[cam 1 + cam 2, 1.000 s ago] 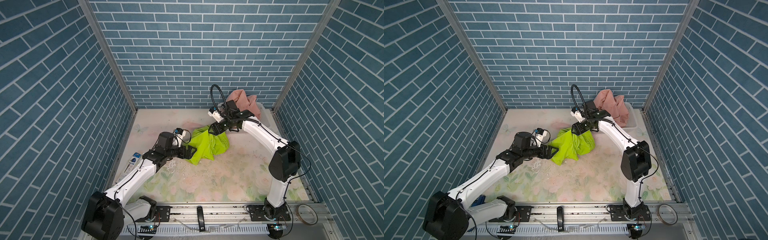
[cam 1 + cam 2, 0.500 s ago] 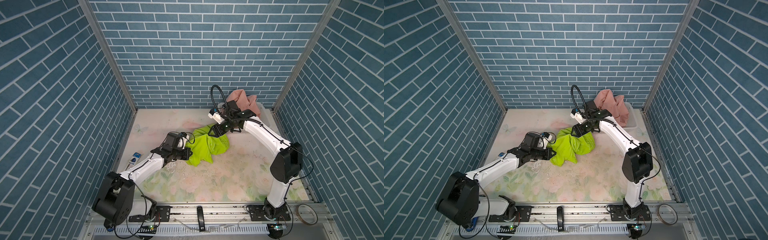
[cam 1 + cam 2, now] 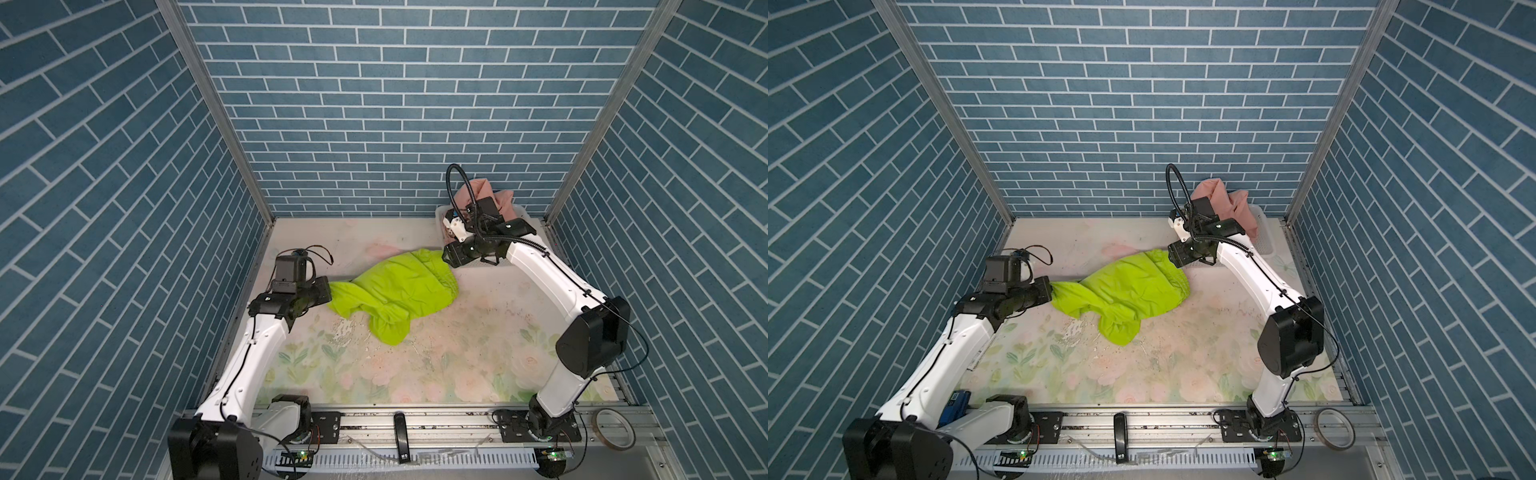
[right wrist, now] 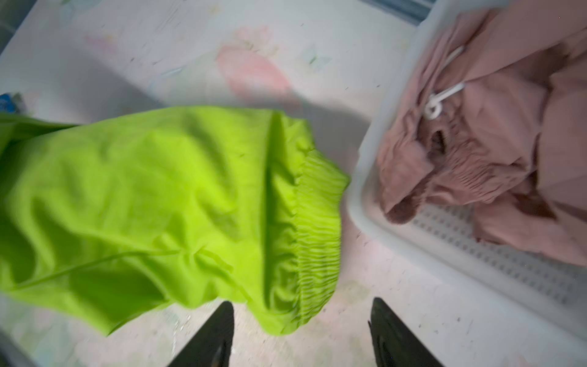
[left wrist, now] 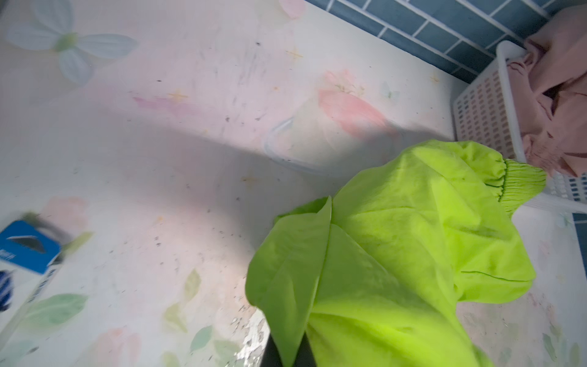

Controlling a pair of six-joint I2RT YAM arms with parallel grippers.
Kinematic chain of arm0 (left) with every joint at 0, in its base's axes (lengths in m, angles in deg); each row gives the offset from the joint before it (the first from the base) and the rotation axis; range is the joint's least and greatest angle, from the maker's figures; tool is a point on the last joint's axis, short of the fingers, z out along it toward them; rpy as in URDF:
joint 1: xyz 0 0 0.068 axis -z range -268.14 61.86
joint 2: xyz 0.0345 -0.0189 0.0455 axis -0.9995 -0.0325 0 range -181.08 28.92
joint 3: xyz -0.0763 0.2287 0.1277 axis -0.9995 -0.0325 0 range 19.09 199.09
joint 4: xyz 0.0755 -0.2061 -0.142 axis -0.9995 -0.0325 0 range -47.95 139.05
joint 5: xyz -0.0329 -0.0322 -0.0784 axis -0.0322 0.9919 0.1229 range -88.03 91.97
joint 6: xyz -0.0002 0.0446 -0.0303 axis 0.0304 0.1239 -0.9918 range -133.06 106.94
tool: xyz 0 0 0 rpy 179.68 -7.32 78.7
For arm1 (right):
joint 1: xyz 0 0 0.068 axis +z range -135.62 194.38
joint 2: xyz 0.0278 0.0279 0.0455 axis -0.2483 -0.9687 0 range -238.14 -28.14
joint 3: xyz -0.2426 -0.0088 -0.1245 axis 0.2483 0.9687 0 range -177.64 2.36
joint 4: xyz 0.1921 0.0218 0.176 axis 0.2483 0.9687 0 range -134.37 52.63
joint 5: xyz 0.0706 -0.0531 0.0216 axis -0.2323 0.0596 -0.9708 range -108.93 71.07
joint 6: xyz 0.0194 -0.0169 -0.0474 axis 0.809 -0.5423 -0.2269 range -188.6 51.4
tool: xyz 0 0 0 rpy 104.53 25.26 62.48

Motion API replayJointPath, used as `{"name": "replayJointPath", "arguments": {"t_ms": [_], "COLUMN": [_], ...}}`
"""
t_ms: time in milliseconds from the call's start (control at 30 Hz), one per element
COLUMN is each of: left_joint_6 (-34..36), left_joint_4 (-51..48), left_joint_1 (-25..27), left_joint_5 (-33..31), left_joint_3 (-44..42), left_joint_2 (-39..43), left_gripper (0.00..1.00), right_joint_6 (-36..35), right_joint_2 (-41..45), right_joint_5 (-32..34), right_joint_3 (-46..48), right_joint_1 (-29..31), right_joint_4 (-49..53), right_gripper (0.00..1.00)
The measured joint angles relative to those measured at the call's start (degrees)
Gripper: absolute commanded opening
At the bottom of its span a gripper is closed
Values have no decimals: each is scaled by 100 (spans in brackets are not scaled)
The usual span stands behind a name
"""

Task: Fold and stack the shorts

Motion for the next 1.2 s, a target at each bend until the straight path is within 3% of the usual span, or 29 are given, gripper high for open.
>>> {"name": "replayJointPath", "arguments": {"t_ms": [367,533,1200], "left_joint_6": [-79,-81,-57], "left_joint_4": [-243,-240,-177], "left_joint_1": [-72,-72,-63], "left_joint_5": [297,446,798], "left_joint_3": [-59,-72,-111], "left_joint_2": [155,160,70], "left_gripper": [0,0,0], "right_joint_6": [181,136,299], "right_joint_2": [-2776,-3624,-3893], "right_joint_5": [1408,1899,1947], "right_joint_3": [-2430,-3370,-3672], "right_joint_1": [57,55,-754], "right_joint_4": [-501,-426,-444], "right_gripper": [68,68,67]}}
